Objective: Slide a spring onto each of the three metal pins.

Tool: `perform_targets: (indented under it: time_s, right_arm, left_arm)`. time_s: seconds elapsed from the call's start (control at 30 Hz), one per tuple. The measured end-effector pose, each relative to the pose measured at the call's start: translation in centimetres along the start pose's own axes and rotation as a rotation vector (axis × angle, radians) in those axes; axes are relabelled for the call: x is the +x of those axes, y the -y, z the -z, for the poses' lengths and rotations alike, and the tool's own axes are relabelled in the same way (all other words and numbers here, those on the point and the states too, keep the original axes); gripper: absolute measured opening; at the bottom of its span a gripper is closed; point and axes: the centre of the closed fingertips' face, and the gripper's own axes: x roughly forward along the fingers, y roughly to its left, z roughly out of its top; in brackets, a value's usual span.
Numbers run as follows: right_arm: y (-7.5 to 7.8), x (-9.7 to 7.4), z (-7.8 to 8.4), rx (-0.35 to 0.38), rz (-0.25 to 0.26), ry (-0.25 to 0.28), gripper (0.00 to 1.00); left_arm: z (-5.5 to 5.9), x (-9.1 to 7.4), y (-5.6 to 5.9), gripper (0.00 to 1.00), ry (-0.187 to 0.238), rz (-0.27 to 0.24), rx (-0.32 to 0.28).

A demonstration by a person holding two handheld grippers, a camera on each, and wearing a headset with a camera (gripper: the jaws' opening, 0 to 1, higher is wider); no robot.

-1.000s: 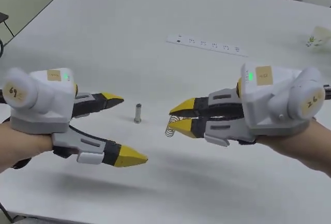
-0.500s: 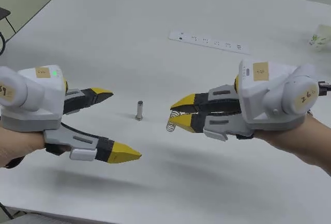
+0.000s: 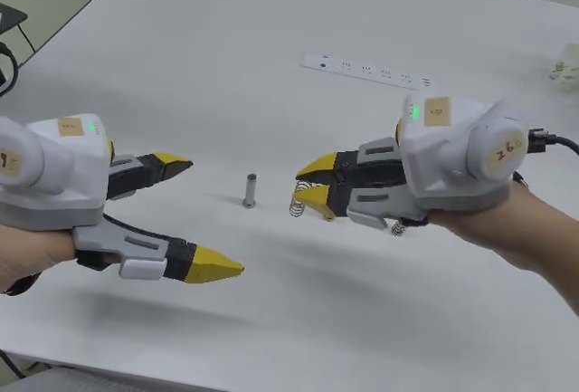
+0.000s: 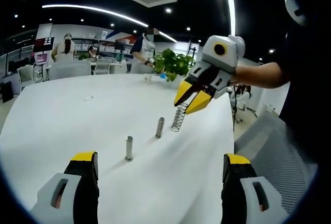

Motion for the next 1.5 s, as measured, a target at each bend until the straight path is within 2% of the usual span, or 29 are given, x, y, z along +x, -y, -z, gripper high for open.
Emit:
perform_targets:
  time_s: [0.43, 0.73, 0.93, 1.23, 1.5]
  right_arm:
    - [2.2, 1.9, -1.1, 0.005, 0.034, 0.015, 0.07]
    - [3.8, 3.4, -1.9, 0.035, 0.058, 0.029, 0.07]
    - [4.1, 4.4, -2.3, 0.051, 0.056, 0.028, 0.07]
    - [4.6, 5.6, -1.7, 0.069, 0.053, 0.012, 0.07]
    - [4.6, 5.9, -1.6, 0.08, 0.054, 0.006, 0.08]
  left_arm:
    - [0.3, -0.1, -0.4, 0.98, 0.0, -0.015, -0.004]
    - [0.4, -0.1, -0.4, 0.98, -0.003, -0.02, -0.009]
    - [0.4, -0.2, -0.7, 0.98, -0.001, -0.035, -0.012]
    - [0.6, -0.3, -0.7, 0.98, -0.004, -0.036, -0.018]
    - [0.8, -0.3, -0.8, 0.98, -0.009, -0.039, -0.019]
